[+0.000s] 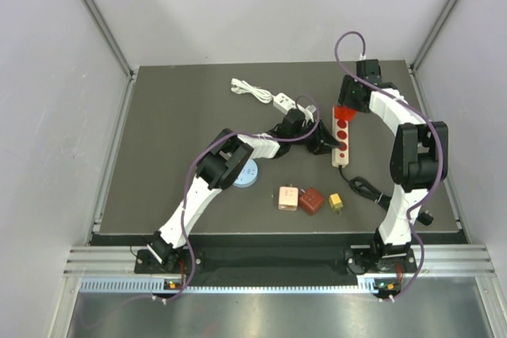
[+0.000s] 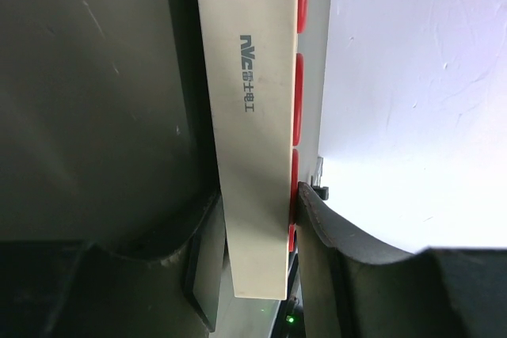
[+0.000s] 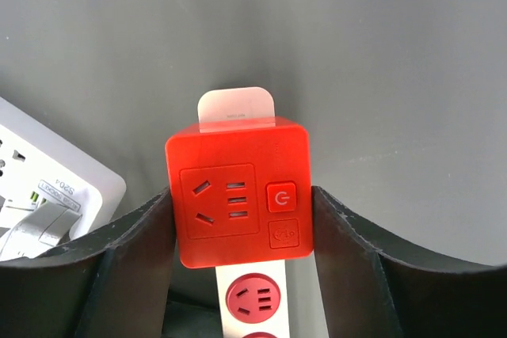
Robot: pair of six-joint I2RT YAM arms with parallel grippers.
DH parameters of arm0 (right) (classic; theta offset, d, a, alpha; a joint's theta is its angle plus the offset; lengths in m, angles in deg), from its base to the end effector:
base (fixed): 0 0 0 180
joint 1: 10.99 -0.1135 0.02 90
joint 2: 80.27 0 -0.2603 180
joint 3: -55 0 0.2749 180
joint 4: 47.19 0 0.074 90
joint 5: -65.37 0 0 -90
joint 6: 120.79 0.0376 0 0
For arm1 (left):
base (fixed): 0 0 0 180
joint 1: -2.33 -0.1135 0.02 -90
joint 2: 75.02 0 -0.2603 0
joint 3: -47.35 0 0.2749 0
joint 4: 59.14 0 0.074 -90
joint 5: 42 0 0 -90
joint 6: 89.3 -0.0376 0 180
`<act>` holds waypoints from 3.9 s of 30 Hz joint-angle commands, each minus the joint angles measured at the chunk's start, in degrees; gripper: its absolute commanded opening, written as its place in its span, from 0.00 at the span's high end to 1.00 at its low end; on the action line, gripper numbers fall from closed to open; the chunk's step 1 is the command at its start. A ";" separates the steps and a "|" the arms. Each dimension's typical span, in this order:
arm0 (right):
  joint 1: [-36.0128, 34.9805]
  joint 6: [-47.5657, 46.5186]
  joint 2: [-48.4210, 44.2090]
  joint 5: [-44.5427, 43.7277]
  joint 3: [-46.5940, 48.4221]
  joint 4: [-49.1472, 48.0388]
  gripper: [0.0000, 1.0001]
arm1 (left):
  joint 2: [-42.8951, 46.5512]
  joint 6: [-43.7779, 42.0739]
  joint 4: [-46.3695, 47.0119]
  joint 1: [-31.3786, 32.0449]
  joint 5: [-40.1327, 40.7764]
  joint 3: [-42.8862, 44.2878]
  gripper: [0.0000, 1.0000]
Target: Pull the plug off the socket
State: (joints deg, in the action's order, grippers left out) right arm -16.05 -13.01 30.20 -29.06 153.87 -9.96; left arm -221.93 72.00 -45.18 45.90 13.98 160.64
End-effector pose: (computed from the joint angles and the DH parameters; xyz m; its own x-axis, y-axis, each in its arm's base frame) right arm 0.4522 0.0371 0.2182 -0.7254 0.2414 -0.6446 0.1935 0.9702 0.1457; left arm 0.3956 -0.4054 0.0680 -0.9808 -0.1505 -0.1236 0.0747 0.2958 -0.9523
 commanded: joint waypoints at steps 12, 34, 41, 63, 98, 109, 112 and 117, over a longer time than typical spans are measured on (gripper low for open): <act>1.02 1.56 0.97 3.11 -1.79 -3.35 0.57 | -0.83 -0.30 -6.35 -0.50 2.47 -2.16 1.00; 2.17 0.07 -6.94 -5.47 -5.05 -3.80 1.00 | 0.92 2.17 -8.71 -0.51 6.77 -5.41 1.00; -4.61 -1.52 -6.15 -24.67 -3.03 -1.16 1.00 | 2.24 1.82 -10.48 -0.07 9.32 -5.94 1.00; 6.91 4.02 -12.39 5.06 -4.35 -2.39 1.00 | 1.37 4.01 -7.76 -0.07 8.80 -5.06 1.00; -0.83 0.24 -39.45 5.63 -20.67 12.90 1.00 | 17.26 -19.09 -27.70 -3.40 11.34 -2.04 0.25; -10.38 -1.35 -43.33 26.92 -21.32 21.95 1.00 | 46.85 -27.98 -31.57 -9.81 13.36 -26.47 0.31; -16.00 1.46 -41.31 29.03 -18.86 21.44 1.00 | 55.55 -27.28 -31.23 -12.89 13.63 -33.59 0.32; -27.86 6.03 -32.09 29.65 -12.62 23.36 1.00 | 67.78 -28.59 -36.58 -17.11 16.78 -39.33 0.33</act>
State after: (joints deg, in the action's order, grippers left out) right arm -37.47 -10.74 -5.62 -2.72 135.62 13.58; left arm -160.38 45.64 -78.20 29.92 28.15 123.68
